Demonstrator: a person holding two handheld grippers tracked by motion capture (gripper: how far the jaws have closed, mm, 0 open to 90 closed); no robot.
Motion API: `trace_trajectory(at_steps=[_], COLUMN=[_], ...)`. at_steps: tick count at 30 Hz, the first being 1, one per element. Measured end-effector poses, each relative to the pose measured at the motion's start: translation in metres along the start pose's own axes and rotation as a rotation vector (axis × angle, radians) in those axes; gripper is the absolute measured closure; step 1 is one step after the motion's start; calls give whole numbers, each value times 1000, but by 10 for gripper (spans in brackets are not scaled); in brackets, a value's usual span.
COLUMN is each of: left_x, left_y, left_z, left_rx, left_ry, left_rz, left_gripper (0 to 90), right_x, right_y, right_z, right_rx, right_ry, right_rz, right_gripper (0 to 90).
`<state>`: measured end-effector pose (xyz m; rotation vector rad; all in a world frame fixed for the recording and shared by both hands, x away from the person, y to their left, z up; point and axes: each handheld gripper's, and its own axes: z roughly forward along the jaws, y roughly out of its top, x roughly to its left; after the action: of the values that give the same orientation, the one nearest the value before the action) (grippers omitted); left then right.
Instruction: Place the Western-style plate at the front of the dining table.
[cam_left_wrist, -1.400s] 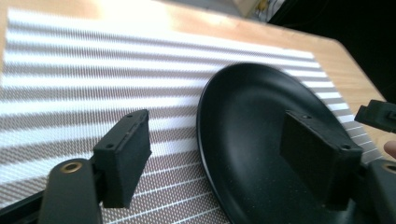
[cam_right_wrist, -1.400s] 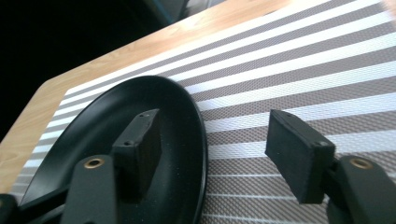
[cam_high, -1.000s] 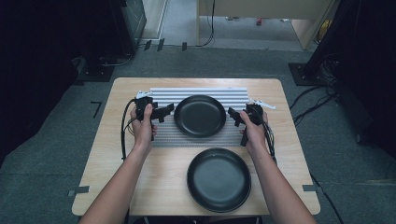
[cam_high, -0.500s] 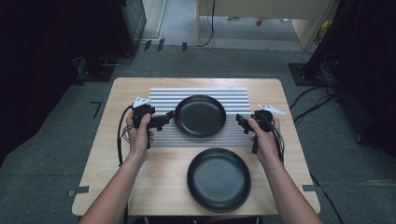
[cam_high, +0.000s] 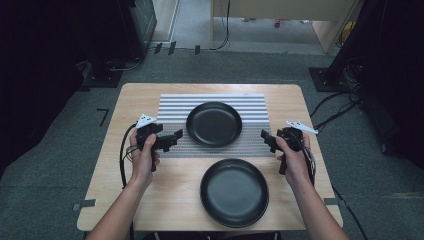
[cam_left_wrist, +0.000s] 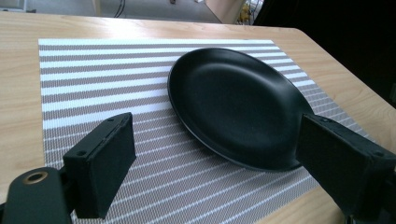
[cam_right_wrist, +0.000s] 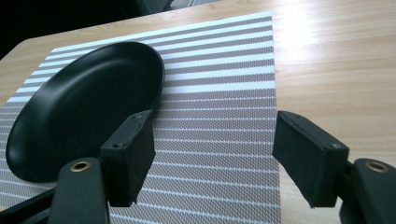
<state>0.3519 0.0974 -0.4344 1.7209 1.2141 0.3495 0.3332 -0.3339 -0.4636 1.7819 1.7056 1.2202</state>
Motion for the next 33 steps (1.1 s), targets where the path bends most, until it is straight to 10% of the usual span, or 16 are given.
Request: trace_trajectory(at_steps=[33], left_x=[20], left_y=[-51], left_z=[-56], left_rx=[6], left_ry=[26], left_rz=[-38], left_gripper=[117], right_x=[-42], right_y=[-39], right_z=[-62], right_rx=[-16], right_ry=[-4], right_rz=[3], right_gripper=[277])
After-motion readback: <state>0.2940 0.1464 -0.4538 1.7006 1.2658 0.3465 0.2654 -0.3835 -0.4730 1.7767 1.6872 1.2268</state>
